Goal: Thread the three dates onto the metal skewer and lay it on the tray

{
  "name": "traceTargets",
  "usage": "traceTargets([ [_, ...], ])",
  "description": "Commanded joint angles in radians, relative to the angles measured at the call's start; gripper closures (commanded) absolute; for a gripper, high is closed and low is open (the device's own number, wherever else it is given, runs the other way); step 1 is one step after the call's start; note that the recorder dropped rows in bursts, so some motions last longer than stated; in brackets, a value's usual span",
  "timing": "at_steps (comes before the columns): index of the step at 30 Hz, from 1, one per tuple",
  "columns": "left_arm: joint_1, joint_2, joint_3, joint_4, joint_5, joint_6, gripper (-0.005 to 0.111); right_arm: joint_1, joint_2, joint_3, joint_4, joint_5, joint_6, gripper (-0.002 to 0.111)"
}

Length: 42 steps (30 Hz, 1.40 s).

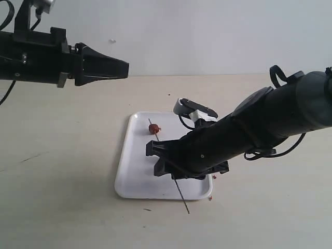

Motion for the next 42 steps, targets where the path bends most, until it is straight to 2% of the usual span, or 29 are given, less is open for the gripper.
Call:
traceTargets([
  [1, 0.0, -0.005, 0.005, -0.016, 0.052, -0.006, 0.107, 0.001, -0.01, 0.005, -0.032, -0.049, -0.003, 0.059],
  [3, 0.0, -0.005, 0.005, -0.016, 0.052, -0.006, 0.107, 0.001, -0.01, 0.005, -0.1, -0.047, -0.003, 0.054],
  [7, 0.0, -0.005, 0.005, -0.019, 0.053, -0.006, 0.107, 0.001, -0.01, 0.005, -0.114, -0.072, -0.003, 0.054],
  [11, 0.0, -0.005, 0.005, -0.021, 0.057, -0.006, 0.107, 0.031, -0.01, 0.014, -0.112, 0.07, 0.019, 0.054],
  [14, 0.0, -0.005, 0.005, -0.015, 0.079, -0.025, 0.107, 0.036, -0.023, 0.014, -0.113, 0.062, 0.019, 0.054],
  [17, 0.0, -0.005, 0.005, 0.004, 0.114, -0.058, 0.107, 0.036, -0.038, 0.014, -0.116, 0.019, 0.021, 0.054],
  [20, 0.0, -0.005, 0.007, 0.004, 0.228, -0.061, 0.107, 0.036, -0.057, 0.014, -0.116, -0.074, 0.015, 0.054],
  [24, -0.014, -0.034, 0.007, 0.051, 0.232, -0.147, 0.107, 0.036, -0.084, 0.014, -0.224, -0.246, -0.004, 0.054],
  [26, -0.022, -0.056, 0.009, 0.066, 0.232, -0.153, 0.107, 0.021, -0.093, 0.014, -0.295, -0.301, -0.004, 0.054],
  [28, -0.049, -0.076, 0.012, 0.067, 0.232, -0.172, 0.107, -0.034, -0.098, 0.014, -0.328, -0.34, -0.006, 0.054],
  [34, -0.076, -0.088, 0.012, 0.095, 0.232, -0.169, 0.107, -0.161, -0.098, 0.014, -0.433, -0.309, -0.055, 0.054],
  [37, -0.076, -0.088, 0.032, 0.086, 0.232, -0.102, 0.107, -0.199, -0.098, 0.016, -0.484, -0.276, -0.057, 0.061],
  [38, -0.076, -0.088, 0.053, 0.047, 0.211, -0.07, 0.107, -0.204, -0.098, 0.016, -0.497, -0.265, -0.057, 0.066],
  [40, -0.076, -0.098, 0.109, -0.042, 0.046, 0.0, 0.107, -0.204, -0.098, 0.016, -0.505, -0.261, -0.055, 0.076],
  [42, -0.084, -0.116, 0.194, -0.217, -0.149, 0.162, 0.107, -0.204, -0.098, 0.016, -0.505, -0.259, -0.055, 0.089],
])
